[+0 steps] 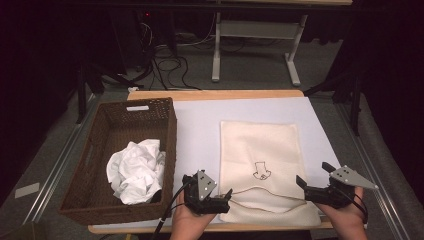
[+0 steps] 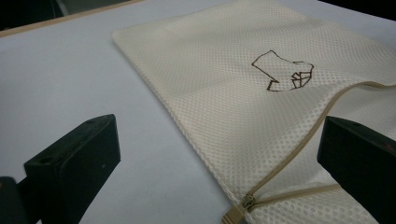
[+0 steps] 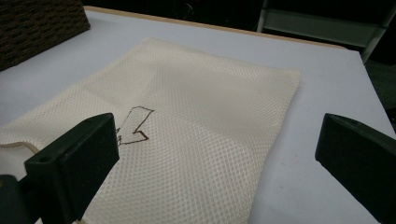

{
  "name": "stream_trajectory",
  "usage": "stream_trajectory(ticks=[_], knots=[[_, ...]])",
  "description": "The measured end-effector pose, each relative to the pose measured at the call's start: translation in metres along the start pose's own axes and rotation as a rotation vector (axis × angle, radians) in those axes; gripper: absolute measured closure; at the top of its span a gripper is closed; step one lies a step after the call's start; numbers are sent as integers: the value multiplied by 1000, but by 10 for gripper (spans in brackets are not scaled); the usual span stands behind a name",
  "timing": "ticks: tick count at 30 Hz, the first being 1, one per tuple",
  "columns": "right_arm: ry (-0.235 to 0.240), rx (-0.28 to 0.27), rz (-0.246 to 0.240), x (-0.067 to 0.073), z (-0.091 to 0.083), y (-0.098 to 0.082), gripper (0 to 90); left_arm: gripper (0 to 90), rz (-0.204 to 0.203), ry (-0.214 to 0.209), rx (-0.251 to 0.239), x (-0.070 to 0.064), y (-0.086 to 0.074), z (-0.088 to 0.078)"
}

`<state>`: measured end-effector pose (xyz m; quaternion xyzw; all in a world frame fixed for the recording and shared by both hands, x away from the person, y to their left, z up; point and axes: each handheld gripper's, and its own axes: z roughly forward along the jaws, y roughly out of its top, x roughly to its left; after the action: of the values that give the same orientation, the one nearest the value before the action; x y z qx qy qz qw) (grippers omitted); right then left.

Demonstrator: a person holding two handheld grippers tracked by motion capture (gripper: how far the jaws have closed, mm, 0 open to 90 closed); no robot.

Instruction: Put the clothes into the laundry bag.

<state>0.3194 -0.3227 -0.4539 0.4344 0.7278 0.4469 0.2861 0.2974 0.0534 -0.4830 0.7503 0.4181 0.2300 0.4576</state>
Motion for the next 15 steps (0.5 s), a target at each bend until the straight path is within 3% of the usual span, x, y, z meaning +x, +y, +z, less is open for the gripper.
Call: stream_trajectory(ticks=[9, 15], knots=[[11, 3, -3, -2, -2, -4, 2, 1, -10, -12, 10, -1, -2, -1], [16, 0, -11, -3, -2, -4, 2, 1, -36, -10, 4, 2, -4, -1]])
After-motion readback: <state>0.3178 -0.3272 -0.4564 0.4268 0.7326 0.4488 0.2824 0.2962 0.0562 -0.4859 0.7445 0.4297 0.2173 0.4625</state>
